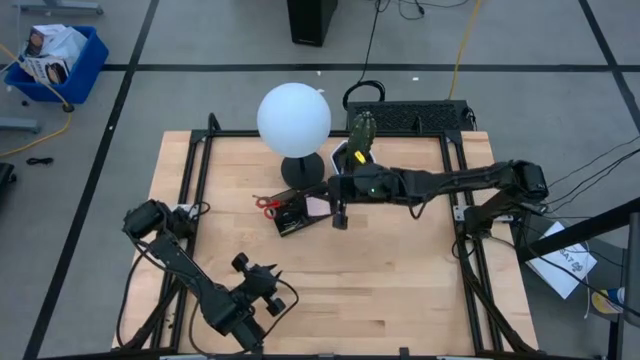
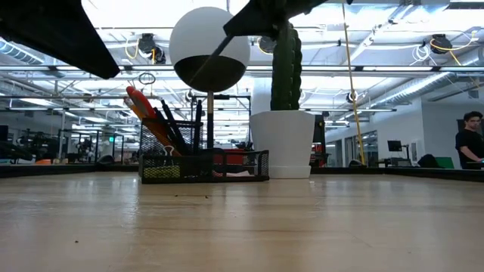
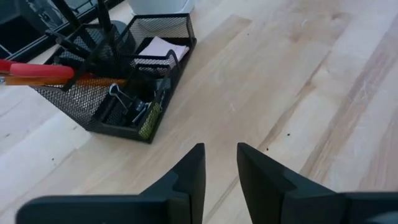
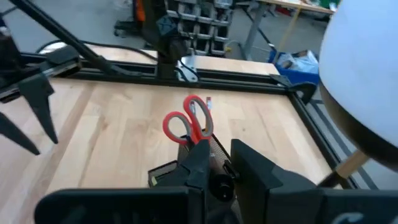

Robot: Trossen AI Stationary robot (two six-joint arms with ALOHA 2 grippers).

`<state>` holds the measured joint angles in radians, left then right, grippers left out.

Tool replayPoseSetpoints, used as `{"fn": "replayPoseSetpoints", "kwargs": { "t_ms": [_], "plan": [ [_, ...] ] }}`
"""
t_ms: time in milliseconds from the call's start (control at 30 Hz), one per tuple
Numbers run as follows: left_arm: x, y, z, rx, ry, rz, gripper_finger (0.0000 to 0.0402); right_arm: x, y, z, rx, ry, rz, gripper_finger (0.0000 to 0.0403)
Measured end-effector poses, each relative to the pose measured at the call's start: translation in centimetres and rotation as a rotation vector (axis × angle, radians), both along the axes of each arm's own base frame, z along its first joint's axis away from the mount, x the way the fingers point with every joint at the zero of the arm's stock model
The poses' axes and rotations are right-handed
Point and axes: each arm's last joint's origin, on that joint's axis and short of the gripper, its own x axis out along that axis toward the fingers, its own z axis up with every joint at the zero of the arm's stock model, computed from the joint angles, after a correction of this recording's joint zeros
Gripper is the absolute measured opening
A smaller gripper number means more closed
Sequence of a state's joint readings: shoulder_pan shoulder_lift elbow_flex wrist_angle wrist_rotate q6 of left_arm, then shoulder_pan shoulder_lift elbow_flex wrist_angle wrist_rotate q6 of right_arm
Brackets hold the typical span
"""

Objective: Pick and place office supplies into organizer
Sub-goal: Put the black pen into the desk organizer, then return to Home Position

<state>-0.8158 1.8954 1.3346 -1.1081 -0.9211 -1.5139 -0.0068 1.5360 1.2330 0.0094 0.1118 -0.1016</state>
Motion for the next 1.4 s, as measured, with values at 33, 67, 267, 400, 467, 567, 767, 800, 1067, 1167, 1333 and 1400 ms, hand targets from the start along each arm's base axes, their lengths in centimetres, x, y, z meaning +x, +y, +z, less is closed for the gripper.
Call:
{"fn": "replayPoseSetpoints", "kwargs": {
  "t_ms": [33, 67, 267, 400, 467, 567, 767, 800, 1067, 1167, 1333, 1400],
  "plan": [
    [0.0, 0.0, 0.0, 0.001, -0.001, 0.000, 0.0097, 0.0, -0.2, 0.0, -0.004, -0.001, 0.009, 0.0040],
    [0.0, 0.0, 0.0, 0.001, -0.002, 0.000, 0.0095, 0.0, -0.3, 0.0, -0.014, 0.000, 0.014, 0.0040],
    [0.0, 0.0, 0.0, 0.010, -0.007, -0.001, 0.0093, 0.4, -0.6, -0.4, -0.031, 0.006, 0.056, 0.0040],
    [0.0, 0.0, 0.1, 0.017, -0.016, -0.002, 0.0093, 1.8, -0.6, -2.5, -0.055, 0.045, 0.068, 0.0040],
    [0.0, 0.0, 0.0, 0.013, -0.019, -0.001, 0.0093, 2.6, -0.9, -3.5, -0.060, 0.082, 0.065, 0.0040],
    [0.0, -0.1, 0.0, 0.007, -0.025, 0.000, 0.0093, 3.9, -1.4, -4.4, -0.064, 0.113, 0.057, 0.0040],
    [-0.1, -0.1, 0.0, 0.005, -0.027, -0.001, 0.0093, 6.6, -2.3, -5.2, -0.073, 0.207, 0.054, 0.0040],
    [-0.1, -0.1, 0.0, 0.006, -0.027, -0.001, 0.0093, 6.9, -2.5, -5.3, -0.077, 0.224, 0.055, 0.0040],
    [0.0, -0.1, 0.0, 0.007, -0.031, -0.001, 0.0093, 8.4, -3.5, -5.3, -0.072, 0.204, 0.087, 0.0086],
    [0.0, -0.1, 0.1, 0.011, -0.033, -0.004, 0.0093, 8.5, -3.6, -5.1, -0.073, 0.180, 0.090, 0.0116],
    [0.0, -0.1, 0.1, 0.032, -0.057, -0.006, 0.0093, 8.5, -3.6, -5.1, -0.043, 0.172, 0.120, 0.0156],
    [0.1, -0.1, 0.3, 0.063, -0.104, -0.007, 0.0093, 8.4, -3.5, -5.0, -0.014, 0.168, 0.105, 0.0166]
  ]
}}
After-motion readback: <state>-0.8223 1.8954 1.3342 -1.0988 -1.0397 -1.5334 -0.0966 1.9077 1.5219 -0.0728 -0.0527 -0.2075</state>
